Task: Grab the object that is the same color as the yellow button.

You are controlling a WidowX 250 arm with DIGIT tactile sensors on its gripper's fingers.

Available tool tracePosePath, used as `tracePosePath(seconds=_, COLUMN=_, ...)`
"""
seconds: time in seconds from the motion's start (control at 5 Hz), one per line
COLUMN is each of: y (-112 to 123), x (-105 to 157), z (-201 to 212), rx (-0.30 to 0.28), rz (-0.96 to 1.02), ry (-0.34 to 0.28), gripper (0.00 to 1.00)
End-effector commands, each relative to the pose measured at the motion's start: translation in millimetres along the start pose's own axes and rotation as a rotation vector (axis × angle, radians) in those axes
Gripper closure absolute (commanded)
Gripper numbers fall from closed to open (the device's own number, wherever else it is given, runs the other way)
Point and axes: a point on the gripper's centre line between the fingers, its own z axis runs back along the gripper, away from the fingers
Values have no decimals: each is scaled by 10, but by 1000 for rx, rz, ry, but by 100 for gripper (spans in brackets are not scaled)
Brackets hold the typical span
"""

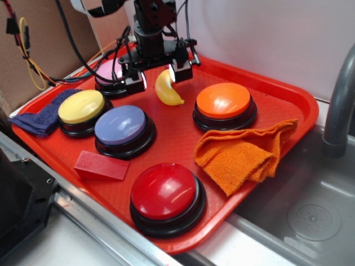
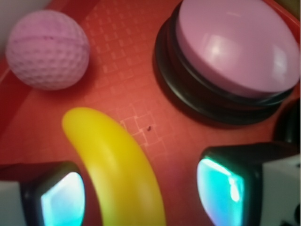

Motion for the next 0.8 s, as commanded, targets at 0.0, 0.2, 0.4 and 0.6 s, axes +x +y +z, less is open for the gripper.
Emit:
tracePosePath(seconds=0.0, y=53, x=37, z=3, rx=-30, rz=-6, ry=7, gripper=89)
tracePosePath(seconds=0.2, y=46, x=45, z=70, rx=-53, rz=-51, ry=19, gripper=100)
tracePosePath(seconds=0.4, y=27, x=108, z=290, rx=-71, rz=-201, ry=53, gripper=100)
tracePosePath(seconds=0.6, y=38, x=188, z=617, rx=-97, rz=-400, ry=65, gripper=100)
